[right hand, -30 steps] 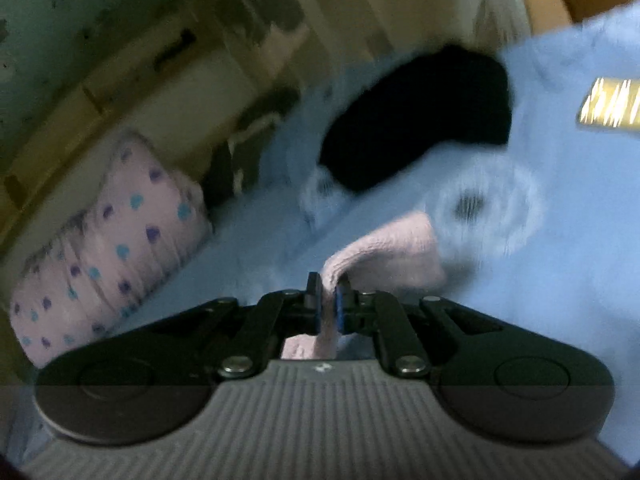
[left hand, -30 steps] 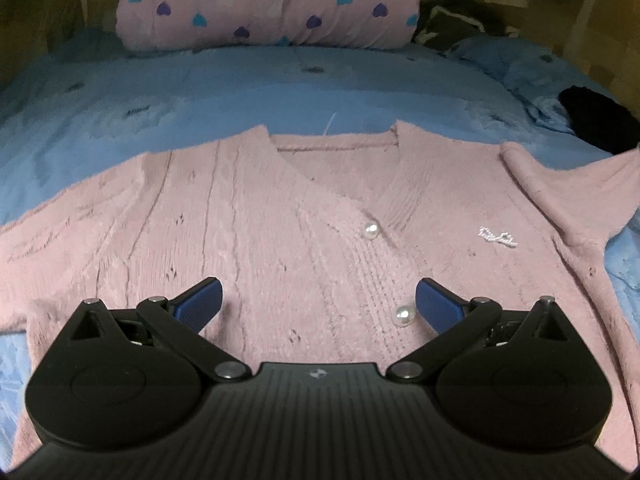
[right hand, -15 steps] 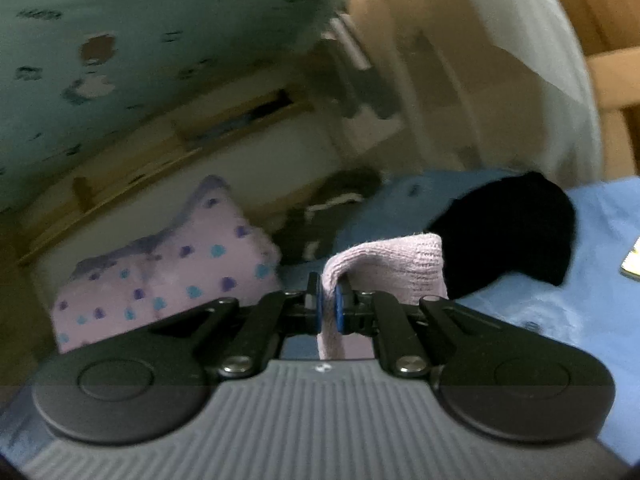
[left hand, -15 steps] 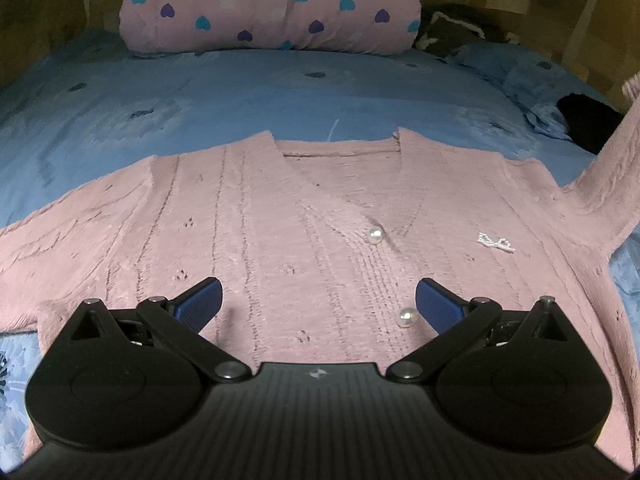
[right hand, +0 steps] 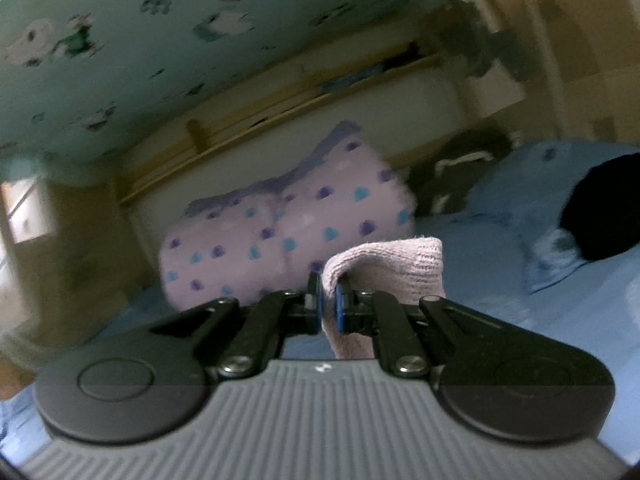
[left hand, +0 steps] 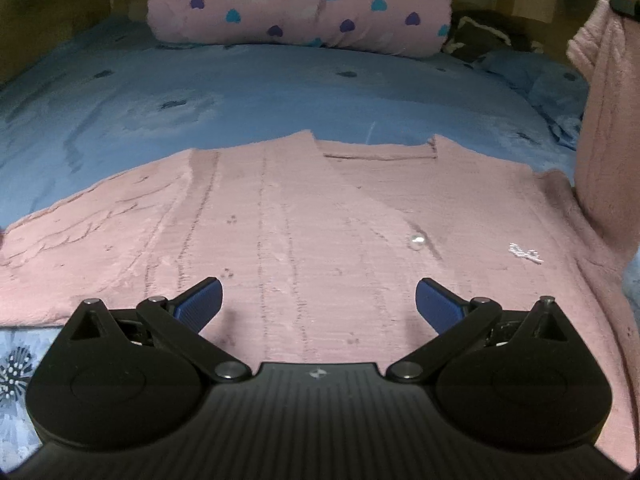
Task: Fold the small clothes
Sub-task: 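Lift the sleeve and carry it across the cardigan body with the right gripper, then lay the sleeve on the cardigan and open the right gripper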
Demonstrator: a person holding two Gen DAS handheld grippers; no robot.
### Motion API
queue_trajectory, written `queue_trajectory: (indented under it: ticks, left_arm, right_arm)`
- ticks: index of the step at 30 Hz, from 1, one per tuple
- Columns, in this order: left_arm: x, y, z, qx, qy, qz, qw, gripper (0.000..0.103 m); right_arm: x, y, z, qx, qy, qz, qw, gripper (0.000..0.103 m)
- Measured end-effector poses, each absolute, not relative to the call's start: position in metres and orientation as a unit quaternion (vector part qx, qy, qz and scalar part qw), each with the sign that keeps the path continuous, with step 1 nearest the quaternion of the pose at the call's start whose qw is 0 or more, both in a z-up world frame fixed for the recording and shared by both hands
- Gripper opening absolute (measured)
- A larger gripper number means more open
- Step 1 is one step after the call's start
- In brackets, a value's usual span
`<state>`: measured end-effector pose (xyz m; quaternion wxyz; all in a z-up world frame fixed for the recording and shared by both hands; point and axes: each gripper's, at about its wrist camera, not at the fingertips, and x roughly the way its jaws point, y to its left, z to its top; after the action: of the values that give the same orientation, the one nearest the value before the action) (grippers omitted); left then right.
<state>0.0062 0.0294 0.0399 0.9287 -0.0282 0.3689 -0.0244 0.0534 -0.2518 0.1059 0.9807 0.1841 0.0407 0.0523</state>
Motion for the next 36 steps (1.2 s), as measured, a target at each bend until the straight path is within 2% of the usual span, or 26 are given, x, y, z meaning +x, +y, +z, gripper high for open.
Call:
queue_trajectory:
  ticks: [10,18,24,25,36]
  left_arm:
    - [0.012,0.064,0.041,-0.064,0.379,0.017,0.923,0.103]
    - [0.015,0.077,0.041,-0.079,0.381,0.036,0.921,0.103]
    - [0.014,0.071,0.042,-0.071,0.370,0.022,0.926,0.103]
    - [0.013,0.069,0.043,-0.069,0.368,0.018,0.927,0.103]
    - [0.002,0.030,0.088,-0.050,0.328,-0.023,0.943,0.103]
  right_arm:
    - [0.068,-0.164,0.042,0.144,0.138,0.146,0.969,0.010]
    - [0.080,-0.134,-0.023,0.168,0.247,0.210,0.931,0.013]
    - [0.072,-0.127,-0.027,0.133,0.278,0.222,0.925,0.056]
    - [0.068,-0.128,-0.023,0.121,0.278,0.224,0.926,0.067]
    - [0.033,-0.199,0.019,0.108,0.266,0.255,0.923,0.069]
